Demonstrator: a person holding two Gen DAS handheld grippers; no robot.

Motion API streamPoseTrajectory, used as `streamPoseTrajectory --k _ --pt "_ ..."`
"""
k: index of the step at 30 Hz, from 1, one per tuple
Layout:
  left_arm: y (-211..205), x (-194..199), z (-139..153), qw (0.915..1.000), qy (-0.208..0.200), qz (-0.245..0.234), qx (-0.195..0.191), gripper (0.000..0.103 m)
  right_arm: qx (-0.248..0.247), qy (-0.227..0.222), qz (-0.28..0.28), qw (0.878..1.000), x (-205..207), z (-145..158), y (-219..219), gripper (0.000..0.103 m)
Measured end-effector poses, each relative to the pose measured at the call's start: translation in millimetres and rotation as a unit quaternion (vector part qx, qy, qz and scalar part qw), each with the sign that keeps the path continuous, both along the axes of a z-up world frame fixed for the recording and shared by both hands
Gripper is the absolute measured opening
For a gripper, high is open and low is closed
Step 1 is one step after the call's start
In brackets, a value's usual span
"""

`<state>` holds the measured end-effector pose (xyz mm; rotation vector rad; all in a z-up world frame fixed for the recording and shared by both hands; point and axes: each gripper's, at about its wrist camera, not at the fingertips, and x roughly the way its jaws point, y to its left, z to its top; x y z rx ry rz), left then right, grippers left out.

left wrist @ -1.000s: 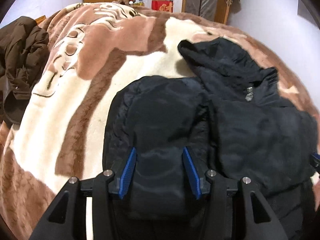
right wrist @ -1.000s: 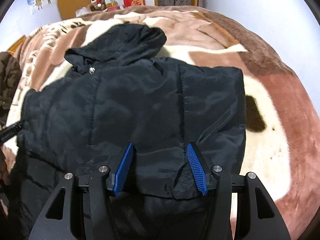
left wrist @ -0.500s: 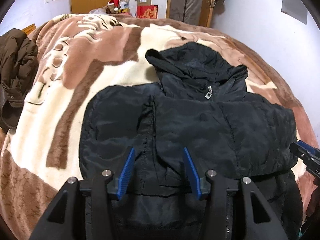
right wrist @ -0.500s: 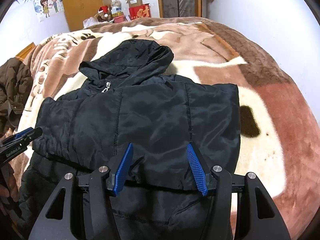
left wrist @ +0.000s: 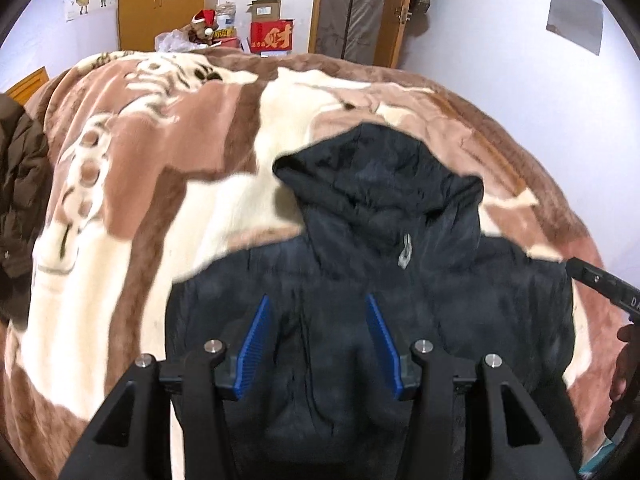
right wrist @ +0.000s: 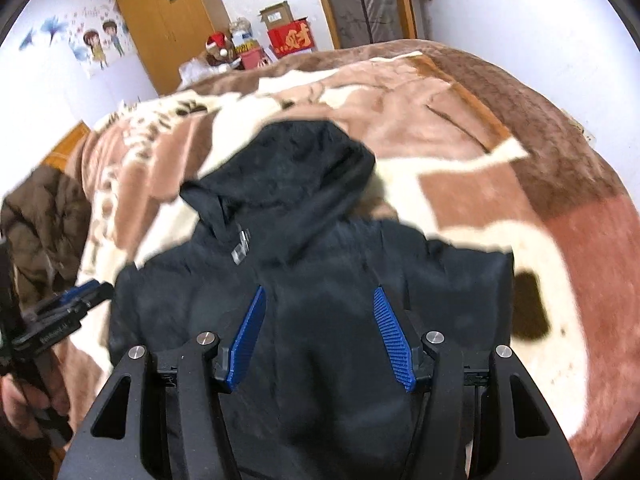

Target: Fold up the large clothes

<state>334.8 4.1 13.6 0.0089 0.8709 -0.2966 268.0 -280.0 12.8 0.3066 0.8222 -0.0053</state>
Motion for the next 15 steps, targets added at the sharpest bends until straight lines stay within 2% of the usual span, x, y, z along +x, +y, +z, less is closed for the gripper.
streamPoseTrajectory --k 3,7,12,15 --pt "-2.8 26.2 13.9 1.0000 -0.004 -0.001 -0.004 0.052 0.027 -0.015 -0.006 0.999 25.7 12.3 -9.0 0.057" --pt "-10.1 74.3 14.0 1.0000 0.004 -0.005 -0.004 0.054 0.008 0.003 -0.004 1.000 75.6 2.4 -18.5 0.057" --pt "-17.8 138.4 -17.4 0.9988 0.047 0.013 -0.010 0.055 0.060 0.051 -0.036 0.996 131.4 -40.7 -53.9 0.057" --pt "-23.9 174.6 -45.0 0.9973 0.064 0.036 0.010 0.055 0.079 0.066 -0.050 0.994 156.9 -64.3 -69.0 0.057"
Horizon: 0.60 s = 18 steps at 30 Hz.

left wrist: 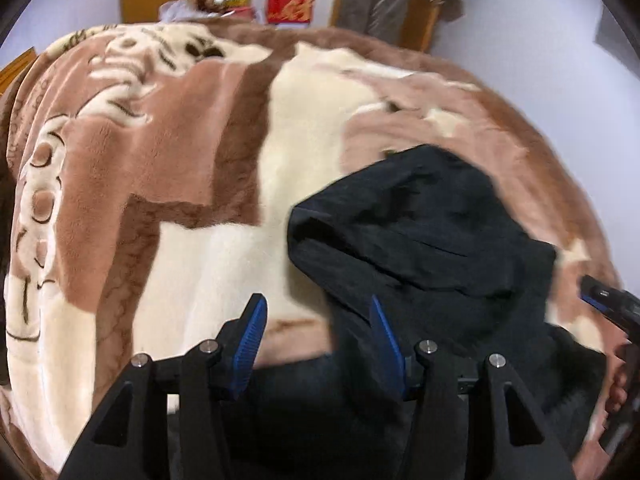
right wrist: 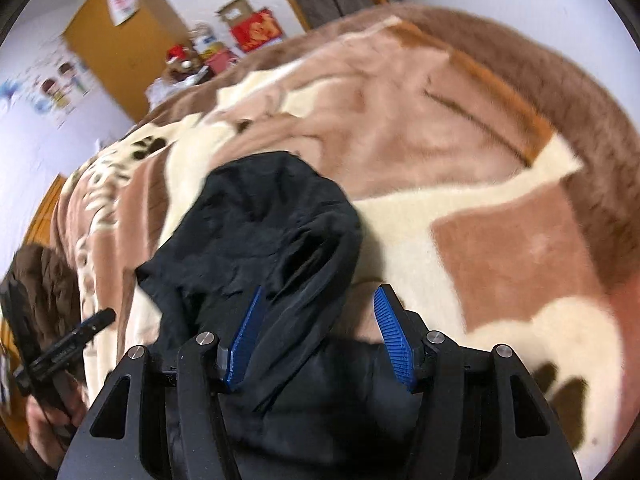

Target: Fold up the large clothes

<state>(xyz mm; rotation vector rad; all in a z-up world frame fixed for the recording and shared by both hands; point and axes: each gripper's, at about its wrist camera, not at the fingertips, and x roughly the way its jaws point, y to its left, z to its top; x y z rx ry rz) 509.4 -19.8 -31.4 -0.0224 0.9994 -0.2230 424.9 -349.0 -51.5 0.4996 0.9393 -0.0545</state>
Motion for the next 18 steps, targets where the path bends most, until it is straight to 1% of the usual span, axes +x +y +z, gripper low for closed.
streamPoseTrajectory --k 2,4,7,8,9,10,11,12,14,17,18 --pt "-4.4 20.7 -17.0 0.9999 0.014 0.003 -0.008 0.055 0.014 0.004 -0.004 1.000 14.4 -10.3 -8.5 0.057" --pt "-5.0 40.1 -35.5 0.9985 0.041 0.015 -0.032 0.055 0.044 0.012 -0.007 0.999 30.2 -24.0 -15.9 0.057" --pt "-8.1 61.7 -63.3 0.9935 0.085 0.029 -0.070 0.055 0.065 0.037 -0.012 0.997 48.4 -42.1 -20.6 0.057" --pt "-11.3 63.9 -68.5 0.9923 0.093 0.026 -0.078 0.050 0.065 0.042 -0.010 0.997 52.6 -44.7 -20.0 0.057" --pt "-14.0 64.4 -70.6 0.9918 0.093 0.021 -0.085 0.021 0.059 0.040 -0.007 0.997 54.7 -42.8 -17.8 0.044" --pt "-18.0 62.9 -70.7 0.9910 0.091 0.008 -0.097 0.013 0.057 0.037 -0.003 0.998 55.4 -39.2 -15.6 0.013" --pt "-19.7 58.2 -66.0 0.9919 0.076 0.005 -0.102 0.011 0.054 0.025 -0.001 0.998 53.0 -30.9 -12.4 0.013" --pt "-20.5 54.1 -60.5 0.9926 0.061 0.003 -0.105 0.008 0.054 0.014 0.004 0.998 50.7 -24.1 -10.6 0.010" --pt "-16.0 40.6 -43.5 0.9927 0.028 0.000 -0.117 0.007 0.054 -0.017 0.013 0.998 39.1 -1.7 -5.1 0.008" --pt "0.5 7.6 -6.3 0.9878 -0.022 0.001 -0.154 0.006 0.061 -0.080 0.038 0.994 1.2 44.7 6.6 0.007" --pt "7.6 -12.2 10.8 0.9846 -0.048 -0.003 -0.168 0.006 0.070 -0.100 0.045 0.991 -16.1 58.8 9.8 0.007"
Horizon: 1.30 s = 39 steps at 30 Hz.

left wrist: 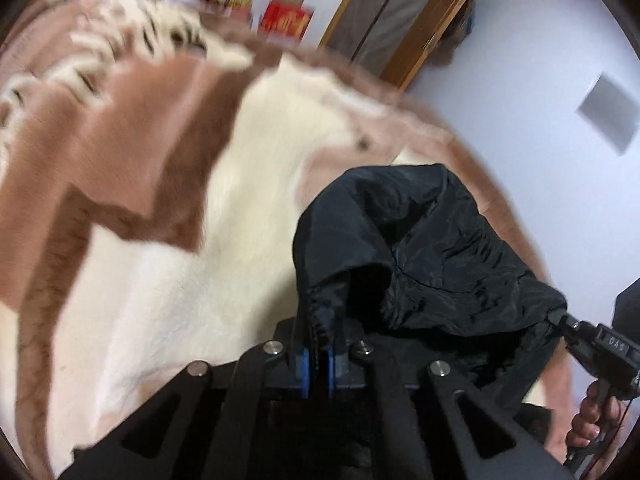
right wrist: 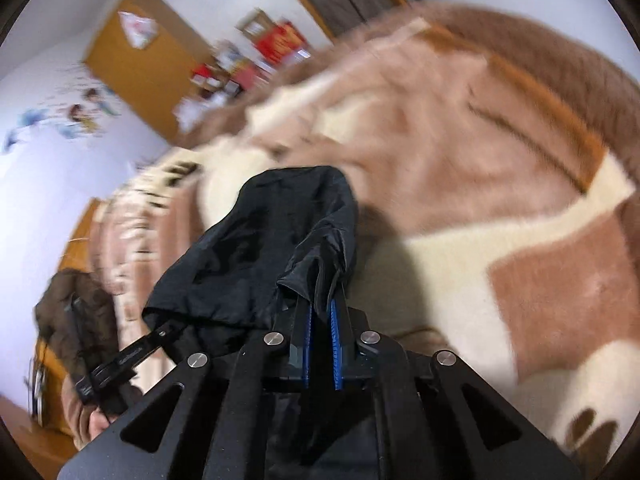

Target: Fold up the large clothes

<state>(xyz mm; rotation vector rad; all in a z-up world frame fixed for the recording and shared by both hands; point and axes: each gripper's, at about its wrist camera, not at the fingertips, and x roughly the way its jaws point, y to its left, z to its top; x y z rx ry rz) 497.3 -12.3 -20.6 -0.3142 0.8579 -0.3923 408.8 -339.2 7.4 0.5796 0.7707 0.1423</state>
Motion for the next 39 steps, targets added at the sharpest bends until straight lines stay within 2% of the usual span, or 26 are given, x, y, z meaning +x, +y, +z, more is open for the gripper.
streamPoseTrajectory --k 3,5,7,9,11,14,15,18,20,23,25,27,30,32,33,34,36,38,39 --pt "21.8 -51.8 33.5 0.9985 -0.039 -0.003 -0.039 0.006 -0.006 -0.045 0.016 0.999 -55.8 34.5 13.2 0.007" --pt "39.0 -91.3 49.2 0.9968 -0.058 -0.001 -0.055 0.006 -0.004 -0.061 0.023 0.998 -90.7 46.7 21.6 0.007" --pt "55.9 -134.4 55.4 0.9952 -0.066 0.002 -0.073 0.006 0.000 -0.071 0.023 0.997 -135.2 50.3 28.5 0.007" --pt "68.6 -172.5 52.5 0.9951 -0.062 0.007 -0.077 0.006 0.002 -0.058 0.017 0.998 -175.4 39.3 32.8 0.007" --pt "79.5 -204.5 40.9 0.9964 -0.044 0.010 -0.071 0.006 0.013 -0.032 0.009 0.999 -204.8 18.9 33.3 0.007" --pt "94.4 -242.2 5.8 0.9982 0.013 0.012 -0.058 0.007 0.018 0.023 0.003 1.000 -238.1 -19.0 37.6 0.007" --pt "97.9 -252.5 -6.0 0.9983 0.031 0.014 -0.048 0.011 0.017 0.046 0.005 0.999 -246.6 -32.9 39.9 0.007" --pt "112.8 -279.5 -34.1 0.9961 0.081 0.023 -0.027 0.011 -0.011 0.121 -0.005 0.993 -269.9 -63.8 40.6 0.007" --pt "126.7 -296.9 -46.9 0.9929 0.113 0.037 -0.003 0.011 -0.030 0.139 -0.017 0.990 -282.0 -66.4 36.3 0.007" --pt "149.7 -321.9 -52.5 0.9895 0.130 0.062 0.007 0.011 -0.070 0.133 -0.039 0.988 -294.3 -51.8 30.9 0.009" --pt "163.6 -328.8 -43.1 0.9883 0.126 0.085 0.008 0.011 -0.078 0.110 -0.043 0.990 -292.0 -33.6 33.2 0.011" --pt "161.0 -329.3 -19.3 0.9919 0.095 0.084 0.003 0.011 -0.081 0.075 -0.030 0.993 -284.0 -11.3 45.2 0.013" --pt "130.4 -315.1 17.2 0.9983 0.036 0.047 0.003 0.011 -0.104 0.024 0.001 0.994 -258.3 12.9 73.8 0.016" --pt "97.6 -300.0 37.2 1.0000 0.000 0.007 0.001 0.012 -0.113 0.003 0.020 0.993 -244.0 17.1 90.9 0.017" --pt "84.4 -293.1 41.0 0.9999 -0.010 -0.008 0.000 0.016 -0.118 -0.003 0.028 0.993 -235.3 15.2 97.7 0.017" --pt "66.5 -283.0 40.4 0.9994 -0.019 -0.028 0.002 0.020 -0.120 -0.003 0.032 0.992 -225.7 10.4 101.1 0.017" --pt "41.4 -268.4 28.4 0.9983 -0.018 -0.051 0.019 0.021 -0.119 0.000 0.032 0.992 -213.4 -4.2 103.8 0.017" --pt "18.9 -254.0 -1.8 0.9959 0.006 -0.073 0.054 0.021 -0.116 0.013 0.030 0.993 -216.7 -22.7 105.2 0.017" --pt "12.5 -250.0 -27.6 0.9935 0.035 -0.075 0.078 0.022 -0.115 0.029 0.028 0.993 -214.3 -32.8 103.4 0.017"
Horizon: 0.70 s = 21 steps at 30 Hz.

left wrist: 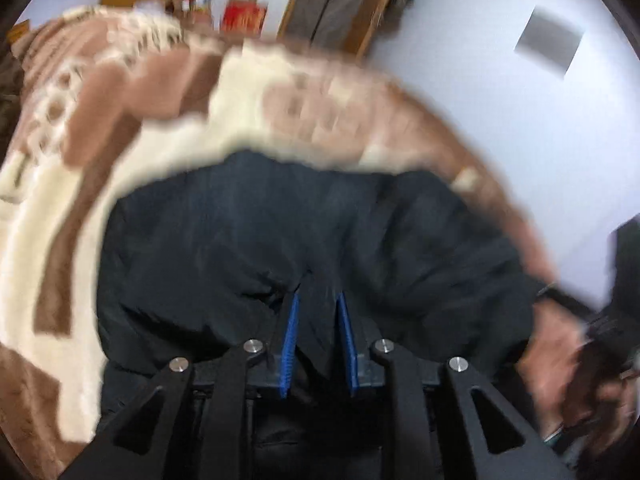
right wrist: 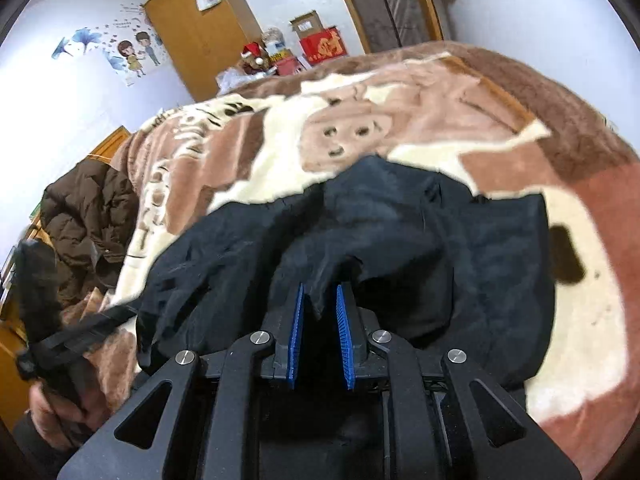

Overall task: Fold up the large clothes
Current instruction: 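Fold the hood over toward the hem with both grippers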

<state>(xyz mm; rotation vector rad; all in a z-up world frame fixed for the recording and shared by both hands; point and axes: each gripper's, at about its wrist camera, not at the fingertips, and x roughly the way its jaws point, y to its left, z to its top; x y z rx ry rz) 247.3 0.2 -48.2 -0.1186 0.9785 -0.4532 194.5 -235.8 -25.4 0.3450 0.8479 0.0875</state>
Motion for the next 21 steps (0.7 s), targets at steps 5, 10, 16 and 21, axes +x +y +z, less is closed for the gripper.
streamPoseTrajectory --k 5,10,16,21 --pt "11.2 -3.0 -32.2 0.9986 0.048 0.008 -0.020 0.022 -0.024 0.069 0.000 0.997 -21.3 -14.6 -12.0 0.023" --pt "12.5 -15.6 -29.4 0.9998 0.005 0.005 -0.019 0.022 -0.083 -0.047 0.038 0.995 -34.4 31.1 20.5 0.023" --pt "14.3 -31.2 -38.8 0.9984 0.037 0.036 -0.024 0.024 -0.110 0.105 0.069 0.986 -0.2 -77.1 49.2 0.023" --pt "23.4 -48.0 -14.1 0.9977 0.047 0.043 -0.025 0.024 -0.066 0.130 0.029 0.989 -16.3 -85.1 30.8 0.023"
